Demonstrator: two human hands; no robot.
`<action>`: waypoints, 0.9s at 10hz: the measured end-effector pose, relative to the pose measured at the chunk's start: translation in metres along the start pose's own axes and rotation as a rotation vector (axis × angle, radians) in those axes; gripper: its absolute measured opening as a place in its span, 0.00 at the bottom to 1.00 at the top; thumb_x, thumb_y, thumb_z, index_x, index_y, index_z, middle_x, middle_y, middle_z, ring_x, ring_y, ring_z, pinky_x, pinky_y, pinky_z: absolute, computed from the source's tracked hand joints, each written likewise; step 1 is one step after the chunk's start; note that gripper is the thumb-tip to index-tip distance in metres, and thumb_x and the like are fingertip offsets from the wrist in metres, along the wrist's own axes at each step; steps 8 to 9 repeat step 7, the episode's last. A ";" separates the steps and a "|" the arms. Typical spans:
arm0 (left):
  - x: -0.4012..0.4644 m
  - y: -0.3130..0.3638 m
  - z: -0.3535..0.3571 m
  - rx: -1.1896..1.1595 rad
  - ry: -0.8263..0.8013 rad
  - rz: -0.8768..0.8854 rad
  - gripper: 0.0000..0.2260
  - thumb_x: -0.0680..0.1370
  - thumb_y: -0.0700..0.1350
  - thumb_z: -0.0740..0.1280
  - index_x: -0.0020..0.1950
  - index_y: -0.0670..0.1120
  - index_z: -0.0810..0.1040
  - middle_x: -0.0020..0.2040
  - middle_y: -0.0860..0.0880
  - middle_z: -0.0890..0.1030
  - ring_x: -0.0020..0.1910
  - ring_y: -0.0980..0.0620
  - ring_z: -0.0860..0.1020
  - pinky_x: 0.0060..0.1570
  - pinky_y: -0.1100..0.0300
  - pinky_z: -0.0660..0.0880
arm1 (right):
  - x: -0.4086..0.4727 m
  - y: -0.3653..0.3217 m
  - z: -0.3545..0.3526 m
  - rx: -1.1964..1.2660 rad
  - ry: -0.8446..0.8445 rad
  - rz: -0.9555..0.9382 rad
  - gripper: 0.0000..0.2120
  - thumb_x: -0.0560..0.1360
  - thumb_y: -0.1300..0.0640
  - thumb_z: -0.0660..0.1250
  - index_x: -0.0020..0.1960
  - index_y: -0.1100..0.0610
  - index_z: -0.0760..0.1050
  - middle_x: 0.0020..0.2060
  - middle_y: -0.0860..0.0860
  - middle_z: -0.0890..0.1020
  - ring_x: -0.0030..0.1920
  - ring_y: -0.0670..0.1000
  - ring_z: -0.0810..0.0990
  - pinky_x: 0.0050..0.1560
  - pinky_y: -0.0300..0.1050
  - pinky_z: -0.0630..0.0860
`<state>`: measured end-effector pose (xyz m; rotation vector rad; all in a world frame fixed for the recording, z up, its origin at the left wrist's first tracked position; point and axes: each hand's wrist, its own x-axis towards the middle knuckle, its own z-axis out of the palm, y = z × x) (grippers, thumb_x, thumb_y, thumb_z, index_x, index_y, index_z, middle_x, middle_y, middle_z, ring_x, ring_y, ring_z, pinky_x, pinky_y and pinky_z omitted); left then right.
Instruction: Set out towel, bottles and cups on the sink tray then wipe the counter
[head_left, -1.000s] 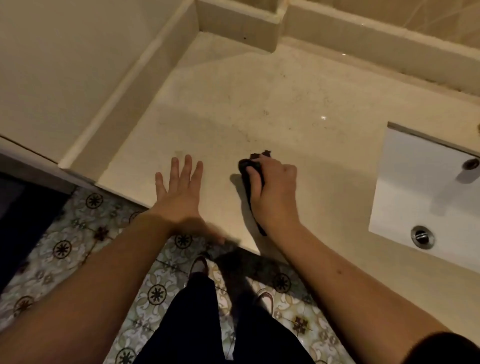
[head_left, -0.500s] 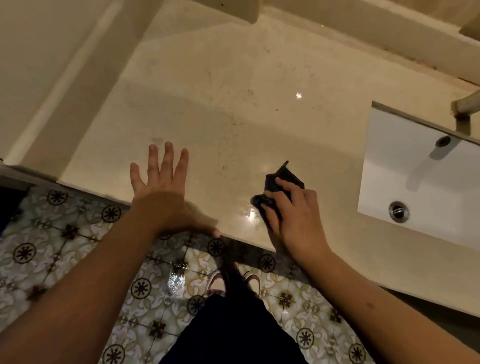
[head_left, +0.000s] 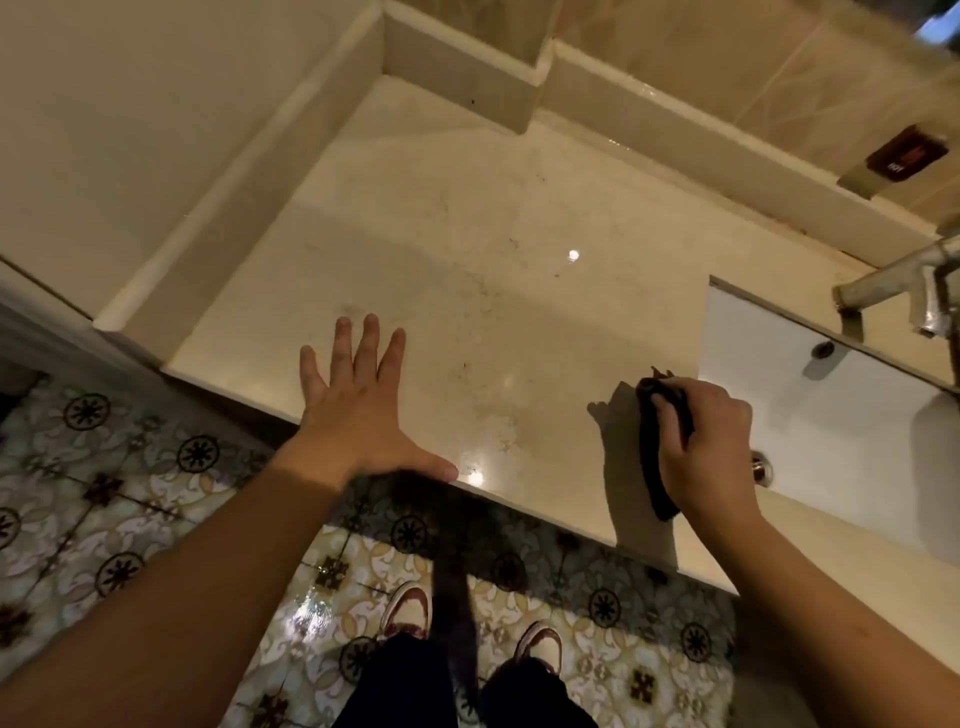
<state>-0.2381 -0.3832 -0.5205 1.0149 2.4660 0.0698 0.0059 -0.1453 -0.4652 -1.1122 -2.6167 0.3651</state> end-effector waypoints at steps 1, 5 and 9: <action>-0.004 0.005 -0.006 0.004 -0.032 -0.021 0.76 0.41 0.87 0.57 0.77 0.53 0.27 0.77 0.47 0.25 0.73 0.43 0.22 0.71 0.33 0.30 | 0.011 -0.035 0.009 0.075 -0.009 -0.137 0.11 0.81 0.54 0.65 0.61 0.55 0.81 0.57 0.54 0.83 0.59 0.55 0.76 0.61 0.41 0.62; -0.058 0.087 -0.004 -0.170 0.105 0.086 0.31 0.72 0.65 0.69 0.71 0.54 0.70 0.67 0.54 0.73 0.65 0.51 0.71 0.64 0.51 0.68 | -0.022 -0.011 0.018 0.041 -0.488 -0.244 0.29 0.80 0.46 0.63 0.79 0.48 0.62 0.80 0.56 0.59 0.78 0.59 0.57 0.75 0.57 0.63; -0.092 0.160 -0.007 -0.242 0.138 0.076 0.24 0.73 0.62 0.71 0.66 0.55 0.75 0.59 0.55 0.79 0.54 0.59 0.76 0.50 0.61 0.71 | -0.035 0.055 -0.047 0.197 -0.513 -0.272 0.21 0.82 0.46 0.62 0.74 0.47 0.69 0.75 0.50 0.68 0.72 0.51 0.68 0.69 0.47 0.67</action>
